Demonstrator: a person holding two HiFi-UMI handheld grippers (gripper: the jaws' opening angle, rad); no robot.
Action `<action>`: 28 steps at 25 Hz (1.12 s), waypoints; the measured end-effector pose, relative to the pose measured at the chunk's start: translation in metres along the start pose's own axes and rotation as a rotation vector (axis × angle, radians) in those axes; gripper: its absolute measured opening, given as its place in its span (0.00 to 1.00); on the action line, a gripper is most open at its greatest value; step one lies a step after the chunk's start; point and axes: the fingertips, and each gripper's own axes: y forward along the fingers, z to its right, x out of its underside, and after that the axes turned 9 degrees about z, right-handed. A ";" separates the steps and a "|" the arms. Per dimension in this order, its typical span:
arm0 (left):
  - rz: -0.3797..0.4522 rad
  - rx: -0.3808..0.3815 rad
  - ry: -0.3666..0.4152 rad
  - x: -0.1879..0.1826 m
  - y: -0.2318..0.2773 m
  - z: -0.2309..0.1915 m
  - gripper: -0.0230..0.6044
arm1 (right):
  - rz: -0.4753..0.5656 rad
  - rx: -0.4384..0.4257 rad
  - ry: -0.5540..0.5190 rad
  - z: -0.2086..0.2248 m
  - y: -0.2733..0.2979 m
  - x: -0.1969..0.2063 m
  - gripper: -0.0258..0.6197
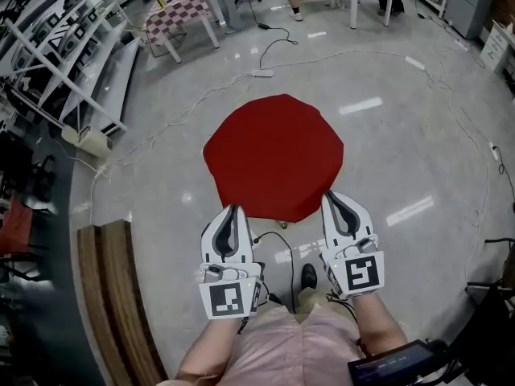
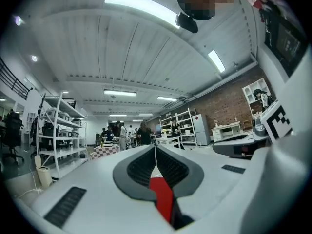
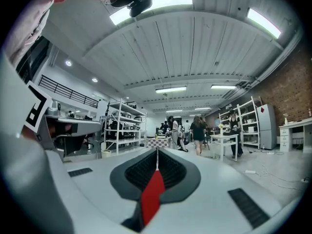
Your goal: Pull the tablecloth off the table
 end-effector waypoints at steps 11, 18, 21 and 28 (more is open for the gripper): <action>-0.053 0.000 0.016 0.055 0.033 -0.011 0.09 | -0.041 -0.018 0.043 0.013 0.038 0.059 0.07; -0.098 0.026 0.008 0.083 0.040 -0.031 0.09 | -0.079 -0.008 0.045 0.007 0.055 0.075 0.07; -0.112 0.036 -0.017 0.091 0.043 -0.036 0.09 | -0.083 0.007 0.031 0.007 0.060 0.076 0.07; -0.124 0.082 -0.046 0.164 0.034 -0.059 0.09 | -0.145 0.038 0.019 -0.019 0.061 0.148 0.07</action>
